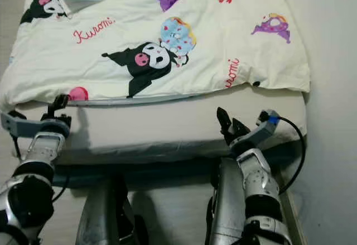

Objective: Clean up the room

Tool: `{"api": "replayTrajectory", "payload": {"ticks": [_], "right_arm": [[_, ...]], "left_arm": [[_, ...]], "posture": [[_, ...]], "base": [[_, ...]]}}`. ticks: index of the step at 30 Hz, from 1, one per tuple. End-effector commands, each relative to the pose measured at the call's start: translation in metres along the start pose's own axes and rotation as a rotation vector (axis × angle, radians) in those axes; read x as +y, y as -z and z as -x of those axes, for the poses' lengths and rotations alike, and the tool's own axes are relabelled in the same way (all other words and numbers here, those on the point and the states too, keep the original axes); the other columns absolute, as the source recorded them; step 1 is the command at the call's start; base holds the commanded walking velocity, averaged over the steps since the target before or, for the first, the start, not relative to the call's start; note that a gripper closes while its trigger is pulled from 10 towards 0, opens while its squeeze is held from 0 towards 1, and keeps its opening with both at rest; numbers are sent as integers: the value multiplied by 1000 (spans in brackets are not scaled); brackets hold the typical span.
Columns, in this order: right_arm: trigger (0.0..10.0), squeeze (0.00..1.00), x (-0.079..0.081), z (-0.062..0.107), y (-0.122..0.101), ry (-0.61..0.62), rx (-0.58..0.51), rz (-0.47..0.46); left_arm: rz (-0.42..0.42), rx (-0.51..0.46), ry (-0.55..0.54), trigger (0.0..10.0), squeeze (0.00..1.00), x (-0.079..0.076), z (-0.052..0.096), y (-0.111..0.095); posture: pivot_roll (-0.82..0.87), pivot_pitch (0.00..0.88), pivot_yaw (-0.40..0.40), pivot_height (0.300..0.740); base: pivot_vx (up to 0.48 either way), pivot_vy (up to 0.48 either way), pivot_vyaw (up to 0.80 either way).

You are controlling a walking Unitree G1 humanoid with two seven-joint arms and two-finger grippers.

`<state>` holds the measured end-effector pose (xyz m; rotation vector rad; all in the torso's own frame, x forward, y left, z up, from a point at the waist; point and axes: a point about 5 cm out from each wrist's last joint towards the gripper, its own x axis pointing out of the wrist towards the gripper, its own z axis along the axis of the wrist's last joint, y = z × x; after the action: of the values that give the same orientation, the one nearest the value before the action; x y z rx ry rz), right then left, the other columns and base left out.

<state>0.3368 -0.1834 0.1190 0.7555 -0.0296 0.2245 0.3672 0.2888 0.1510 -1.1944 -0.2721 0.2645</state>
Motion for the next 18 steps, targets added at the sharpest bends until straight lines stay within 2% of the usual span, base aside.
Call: {"api": "replayTrajectory", "payload": {"ticks": [1, 3, 4, 7, 11, 16, 18], "right_arm": [[10000, 0, 0, 11, 14, 8, 48, -35], [10000, 0, 5, 26, 25, -7, 86, -49], [10000, 0, 5, 26, 25, -7, 86, -49], [10000, 0, 9, 39, 31, -13, 112, -66], [10000, 0, 13, 45, 30, -17, 124, -68], [10000, 0, 17, 52, 25, -7, 136, -63], [10000, 0, 17, 55, 22, 5, 137, -59]], "left_arm": [[22, -16, 5, 10000, 0, 4, 0, -10], [45, -27, 59, 10000, 0, -10, -5, -14], [45, -27, 59, 10000, 0, -10, -5, -14], [61, -36, 118, 10000, 0, -29, -13, -18], [69, -63, 148, 10000, 0, -42, -18, -26], [61, -105, 126, 10000, 0, -47, -21, -38], [37, -125, 46, 10000, 0, -37, -19, -42]], "posture": [[-133, 542, -9, 482], [-141, 549, -12, 482], [-141, 549, -12, 482], [-160, 554, -15, 482], [-179, 557, -22, 482], [-189, 564, -28, 482], [-188, 566, -27, 482]], "base": [[0, 0, 0], [0, 0, 0], [0, 0, 0], [0, 0, 0], [0, 0, 0], [0, 0, 0], [0, 0, 0]]}}
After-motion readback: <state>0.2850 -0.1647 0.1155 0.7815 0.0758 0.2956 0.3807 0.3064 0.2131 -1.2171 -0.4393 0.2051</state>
